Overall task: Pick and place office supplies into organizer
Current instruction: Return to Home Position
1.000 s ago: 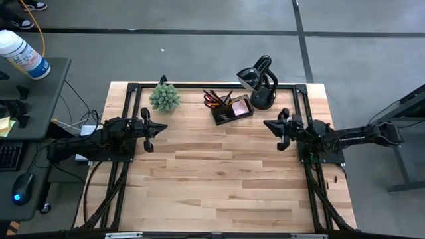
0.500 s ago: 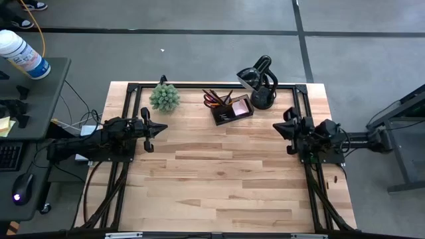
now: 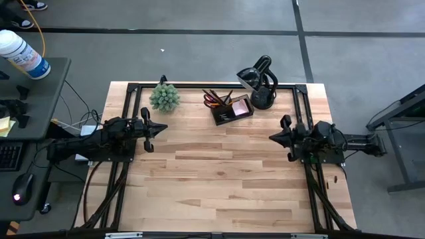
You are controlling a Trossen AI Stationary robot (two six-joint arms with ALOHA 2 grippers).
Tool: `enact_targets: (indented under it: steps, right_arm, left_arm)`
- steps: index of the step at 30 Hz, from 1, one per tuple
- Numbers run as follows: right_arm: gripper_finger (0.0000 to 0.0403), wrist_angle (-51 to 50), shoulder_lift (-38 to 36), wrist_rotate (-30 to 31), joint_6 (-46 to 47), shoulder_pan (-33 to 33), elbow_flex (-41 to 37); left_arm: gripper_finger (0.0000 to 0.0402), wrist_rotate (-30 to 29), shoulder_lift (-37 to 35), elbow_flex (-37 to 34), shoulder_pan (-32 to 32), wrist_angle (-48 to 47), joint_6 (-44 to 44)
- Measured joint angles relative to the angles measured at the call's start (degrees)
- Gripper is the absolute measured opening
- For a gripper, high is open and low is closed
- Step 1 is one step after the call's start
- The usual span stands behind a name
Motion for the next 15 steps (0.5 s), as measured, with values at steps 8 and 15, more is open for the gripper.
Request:
enact_targets:
  steps: [8,15]
  right_arm:
    - [0.0,-6.52,0.03,0.72,-0.52,0.0,-0.02]
    - [0.0,-7.27,0.46,8.42,-1.94,0.0,-0.02]
  left_arm:
    - [0.0001,-0.02,0.0,0.0,-0.01,0.0,-0.01]
    - [0.0001,-0.02,0.0,0.0,0.0,0.0,-0.01]
